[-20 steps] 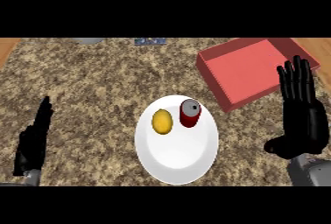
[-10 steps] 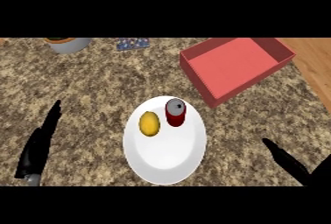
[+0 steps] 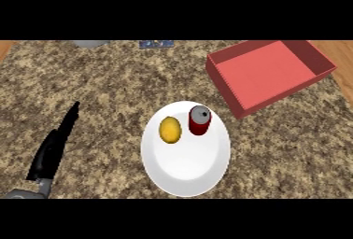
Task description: Pick the can from the plate and place it in the cardboard box
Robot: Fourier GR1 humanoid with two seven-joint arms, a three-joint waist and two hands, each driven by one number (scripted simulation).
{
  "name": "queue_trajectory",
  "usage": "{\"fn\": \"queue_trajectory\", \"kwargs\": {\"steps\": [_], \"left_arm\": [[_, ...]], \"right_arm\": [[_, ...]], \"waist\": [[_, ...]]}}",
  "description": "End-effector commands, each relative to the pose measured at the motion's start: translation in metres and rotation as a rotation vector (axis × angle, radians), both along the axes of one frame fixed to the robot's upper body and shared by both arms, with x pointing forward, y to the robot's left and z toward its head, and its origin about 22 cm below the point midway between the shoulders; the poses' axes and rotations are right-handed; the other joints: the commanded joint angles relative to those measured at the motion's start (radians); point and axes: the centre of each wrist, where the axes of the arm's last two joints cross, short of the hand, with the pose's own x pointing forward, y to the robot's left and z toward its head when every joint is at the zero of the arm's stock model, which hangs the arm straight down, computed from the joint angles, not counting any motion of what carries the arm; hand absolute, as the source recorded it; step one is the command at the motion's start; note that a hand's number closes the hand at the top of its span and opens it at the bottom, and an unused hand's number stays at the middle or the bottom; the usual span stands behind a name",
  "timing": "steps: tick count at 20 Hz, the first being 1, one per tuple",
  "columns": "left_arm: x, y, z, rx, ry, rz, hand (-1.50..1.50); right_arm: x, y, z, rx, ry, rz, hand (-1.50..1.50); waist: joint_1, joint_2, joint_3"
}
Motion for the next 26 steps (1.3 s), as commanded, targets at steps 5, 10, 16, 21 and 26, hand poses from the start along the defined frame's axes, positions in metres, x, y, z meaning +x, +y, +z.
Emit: {"fn": "queue_trajectory", "kwargs": {"steps": [5,10,16,21,26], "left_arm": [[0.021,-0.013,0.009,0.01,-0.025,-0.067,0.0],[0.018,-0.012,0.005,-0.012,-0.024,-0.087,0.0],[0.025,-0.007,0.013,0.018,-0.036,-0.092,0.0],[0.034,-0.015,0.02,0.019,-0.052,-0.092,0.0],[0.033,-0.027,0.013,-0.006,-0.044,-0.112,0.0]], "right_arm": [[-0.069,0.069,0.017,-0.057,0.149,-0.107,-1.5],[-0.095,0.09,0.027,-0.045,0.238,-0.175,-1.5],[-0.106,0.089,0.04,-0.019,0.321,-0.252,-1.5],[-0.107,0.088,0.058,0.008,0.376,-0.259,-1.5],[-0.102,0.095,0.065,0.047,0.428,-0.221,-1.5]], "waist": [[0.051,0.019,-0.003],[0.065,0.029,-0.004],[0.083,0.041,-0.003],[0.09,0.047,-0.002],[0.093,0.044,-0.002]]}}
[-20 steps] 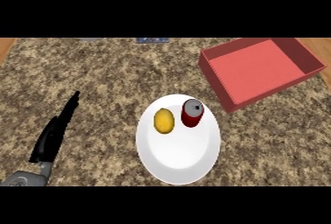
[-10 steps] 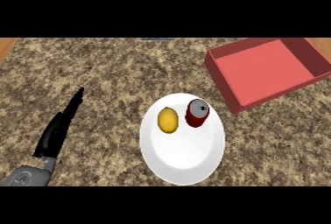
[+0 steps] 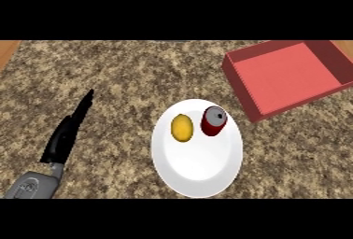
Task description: Pick the can from the plate and place it in the cardboard box
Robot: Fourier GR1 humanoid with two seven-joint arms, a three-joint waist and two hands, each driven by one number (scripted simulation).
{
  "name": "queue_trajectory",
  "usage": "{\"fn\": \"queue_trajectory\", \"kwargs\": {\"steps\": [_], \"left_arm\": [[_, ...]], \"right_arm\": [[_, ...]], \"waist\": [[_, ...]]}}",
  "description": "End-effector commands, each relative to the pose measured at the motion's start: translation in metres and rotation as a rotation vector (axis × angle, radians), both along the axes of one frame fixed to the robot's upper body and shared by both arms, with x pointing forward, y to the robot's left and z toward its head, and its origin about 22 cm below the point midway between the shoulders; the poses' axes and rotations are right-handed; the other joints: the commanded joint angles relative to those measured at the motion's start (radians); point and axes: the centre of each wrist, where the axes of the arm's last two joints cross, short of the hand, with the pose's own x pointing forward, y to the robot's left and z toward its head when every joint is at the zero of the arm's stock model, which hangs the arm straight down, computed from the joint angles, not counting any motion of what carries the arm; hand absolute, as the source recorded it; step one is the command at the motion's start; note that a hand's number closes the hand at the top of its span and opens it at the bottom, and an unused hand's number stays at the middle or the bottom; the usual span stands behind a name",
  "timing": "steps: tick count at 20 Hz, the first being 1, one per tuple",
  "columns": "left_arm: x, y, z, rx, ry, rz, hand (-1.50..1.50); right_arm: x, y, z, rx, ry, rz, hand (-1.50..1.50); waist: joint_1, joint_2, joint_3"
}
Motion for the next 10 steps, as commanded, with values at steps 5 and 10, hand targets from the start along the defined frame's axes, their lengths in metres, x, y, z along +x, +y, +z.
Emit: {"fn": "queue_trajectory", "kwargs": {"steps": [5,10], "left_arm": [[0.003,0.006,-0.003,0.01,0.002,-0.016,0.0],[0.0,-0.001,-0.009,-0.002,0.02,-0.013,0.0]], "right_arm": [[0.018,-0.007,0.007,-0.006,0.066,0.019,-1.5],[0.053,-0.028,0.011,-0.082,-0.004,-0.013,-1.5]], "waist": [[0.008,-0.002,0.0],[0.009,-0.008,0.001]]}}
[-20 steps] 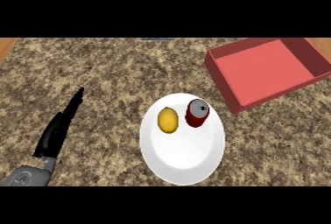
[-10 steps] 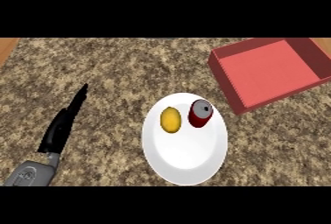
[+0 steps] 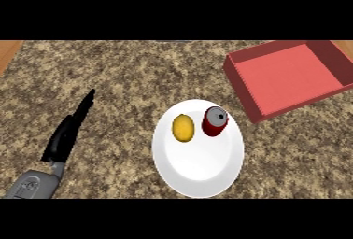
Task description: Pick the can from the plate and place it in the cardboard box
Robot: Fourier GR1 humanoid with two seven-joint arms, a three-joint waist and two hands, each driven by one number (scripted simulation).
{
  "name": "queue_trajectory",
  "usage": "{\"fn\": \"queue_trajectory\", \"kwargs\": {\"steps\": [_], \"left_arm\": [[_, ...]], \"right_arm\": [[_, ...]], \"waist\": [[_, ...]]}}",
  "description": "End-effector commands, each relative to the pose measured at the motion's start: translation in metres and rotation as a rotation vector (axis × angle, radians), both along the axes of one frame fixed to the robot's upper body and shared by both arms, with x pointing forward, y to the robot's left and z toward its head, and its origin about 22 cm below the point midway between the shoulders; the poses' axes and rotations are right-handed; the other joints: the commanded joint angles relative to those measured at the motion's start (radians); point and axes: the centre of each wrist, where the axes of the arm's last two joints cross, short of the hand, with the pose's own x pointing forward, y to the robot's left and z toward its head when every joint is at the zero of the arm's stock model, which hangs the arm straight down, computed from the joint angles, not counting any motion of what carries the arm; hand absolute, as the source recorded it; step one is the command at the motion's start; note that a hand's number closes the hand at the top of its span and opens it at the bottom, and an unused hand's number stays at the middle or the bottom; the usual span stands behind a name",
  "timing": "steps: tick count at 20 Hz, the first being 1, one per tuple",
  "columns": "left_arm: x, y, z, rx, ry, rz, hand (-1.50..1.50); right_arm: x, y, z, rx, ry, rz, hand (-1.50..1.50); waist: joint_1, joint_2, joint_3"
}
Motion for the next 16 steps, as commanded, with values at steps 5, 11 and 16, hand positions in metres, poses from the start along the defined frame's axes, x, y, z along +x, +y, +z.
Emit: {"fn": "queue_trajectory", "kwargs": {"steps": [5,11,16], "left_arm": [[0.001,0.0,-0.001,0.002,0.009,0.002,0.0],[0.002,-0.005,-0.01,-0.005,0.017,-0.009,0.0],[0.002,-0.004,-0.006,0.001,0.036,-0.006,0.0]], "right_arm": [[0.045,-0.011,0.006,-0.067,0.058,-0.004,-1.5],[0.098,0.003,0.013,-0.084,0.135,-0.013,-1.5],[0.149,0.034,0.018,-0.118,0.176,-0.053,-1.5]], "waist": [[0.005,-0.007,0.0],[-0.001,-0.017,0.002],[-0.001,-0.032,0.005]]}}
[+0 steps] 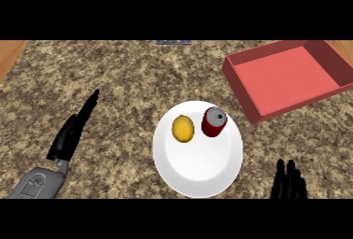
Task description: Pick the can from the plate and place it in the cardboard box
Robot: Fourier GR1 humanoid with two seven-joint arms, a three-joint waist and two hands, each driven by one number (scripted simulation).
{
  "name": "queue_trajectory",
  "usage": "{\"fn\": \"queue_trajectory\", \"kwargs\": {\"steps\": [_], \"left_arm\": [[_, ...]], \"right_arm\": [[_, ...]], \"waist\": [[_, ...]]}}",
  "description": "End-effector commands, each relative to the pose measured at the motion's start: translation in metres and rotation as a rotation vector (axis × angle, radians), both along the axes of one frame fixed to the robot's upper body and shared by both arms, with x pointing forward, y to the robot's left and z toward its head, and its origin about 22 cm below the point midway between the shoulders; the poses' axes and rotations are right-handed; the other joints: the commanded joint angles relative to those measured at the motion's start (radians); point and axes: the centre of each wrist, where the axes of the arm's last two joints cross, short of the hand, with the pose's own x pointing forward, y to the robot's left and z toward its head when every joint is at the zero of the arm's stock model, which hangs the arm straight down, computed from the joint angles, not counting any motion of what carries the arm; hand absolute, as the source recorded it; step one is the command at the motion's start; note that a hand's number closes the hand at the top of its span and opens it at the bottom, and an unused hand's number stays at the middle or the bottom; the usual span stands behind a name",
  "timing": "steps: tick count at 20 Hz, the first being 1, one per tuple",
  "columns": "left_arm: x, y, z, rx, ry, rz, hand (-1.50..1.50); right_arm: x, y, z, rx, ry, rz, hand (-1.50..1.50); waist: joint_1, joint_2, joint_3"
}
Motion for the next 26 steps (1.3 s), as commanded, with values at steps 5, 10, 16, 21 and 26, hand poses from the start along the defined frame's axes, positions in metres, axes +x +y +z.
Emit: {"fn": "queue_trajectory", "kwargs": {"steps": [5,10,16,21,26], "left_arm": [[0.007,0.001,-0.004,-0.013,0.015,0.011,0.0],[-0.006,0.014,-0.018,-0.003,0.011,0.029,0.0],[-0.005,-0.002,-0.005,-0.006,0.004,0.025,0.0],[-0.003,0.009,-0.017,-0.007,0.016,0.022,0.0],[-0.006,0.007,-0.013,-0.011,0.01,0.032,0.0]], "right_arm": [[0.081,0.059,0.01,-0.058,0.049,-0.036,-1.5],[0.12,0.073,0.005,-0.022,0.072,-0.003,-1.5],[0.148,0.066,-0.012,-0.001,0.093,0.001,-1.5],[0.15,0.062,-0.023,0.013,0.081,0.023,-1.5],[0.159,0.072,-0.029,0.028,0.106,0.036,1.5]], "waist": [[-0.014,-0.014,0.003],[-0.009,-0.016,0.003],[-0.013,-0.018,0.004],[-0.022,-0.018,0.004],[-0.015,-0.018,0.004]]}}
